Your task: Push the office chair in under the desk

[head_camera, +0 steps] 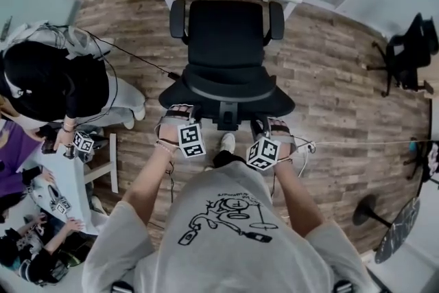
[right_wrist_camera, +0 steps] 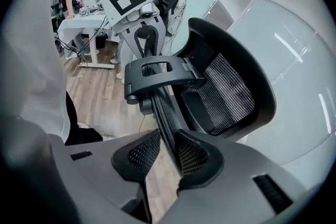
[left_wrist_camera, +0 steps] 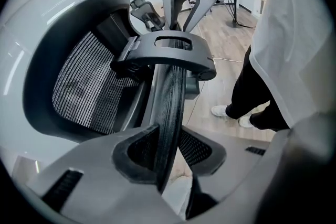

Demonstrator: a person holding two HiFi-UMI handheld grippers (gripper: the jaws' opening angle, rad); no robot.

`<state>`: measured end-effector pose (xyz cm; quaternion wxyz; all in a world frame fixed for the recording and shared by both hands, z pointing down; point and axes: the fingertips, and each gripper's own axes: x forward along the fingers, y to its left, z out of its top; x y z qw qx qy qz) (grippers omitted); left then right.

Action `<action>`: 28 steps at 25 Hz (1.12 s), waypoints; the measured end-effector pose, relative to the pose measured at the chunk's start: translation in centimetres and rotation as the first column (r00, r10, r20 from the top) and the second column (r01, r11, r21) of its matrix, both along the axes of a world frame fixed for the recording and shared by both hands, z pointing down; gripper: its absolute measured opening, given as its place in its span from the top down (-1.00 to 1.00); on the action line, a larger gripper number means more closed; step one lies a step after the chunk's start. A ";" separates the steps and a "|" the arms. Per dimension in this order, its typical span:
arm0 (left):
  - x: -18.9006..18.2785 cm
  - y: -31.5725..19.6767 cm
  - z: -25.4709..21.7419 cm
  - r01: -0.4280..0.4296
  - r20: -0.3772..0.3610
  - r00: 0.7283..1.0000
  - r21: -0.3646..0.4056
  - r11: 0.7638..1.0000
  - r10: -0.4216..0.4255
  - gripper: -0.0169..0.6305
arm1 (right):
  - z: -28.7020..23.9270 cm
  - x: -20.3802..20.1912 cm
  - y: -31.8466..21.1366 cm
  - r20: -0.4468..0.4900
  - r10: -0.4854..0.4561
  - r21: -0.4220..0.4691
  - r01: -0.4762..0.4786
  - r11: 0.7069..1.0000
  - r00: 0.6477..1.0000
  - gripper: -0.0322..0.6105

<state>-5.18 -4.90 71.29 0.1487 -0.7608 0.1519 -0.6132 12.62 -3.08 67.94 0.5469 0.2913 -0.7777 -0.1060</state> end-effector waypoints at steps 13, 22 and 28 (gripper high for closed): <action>0.0 -6.0 0.1 0.025 0.035 0.999 0.009 1.000 -0.025 0.57 | 0.0 0.1 -6.3 0.019 -0.014 -0.007 0.014 1.000 1.000 0.54; -1.1 -7.8 -0.1 0.037 0.057 0.998 -0.005 0.999 -0.037 0.55 | -0.2 -1.0 -7.7 0.028 -0.002 -0.007 0.002 1.000 1.000 0.53; -1.8 -9.8 -0.2 0.052 0.048 0.997 -0.001 0.999 -0.052 0.55 | -0.1 -1.7 -9.3 0.029 0.006 -0.009 -0.006 1.000 1.000 0.53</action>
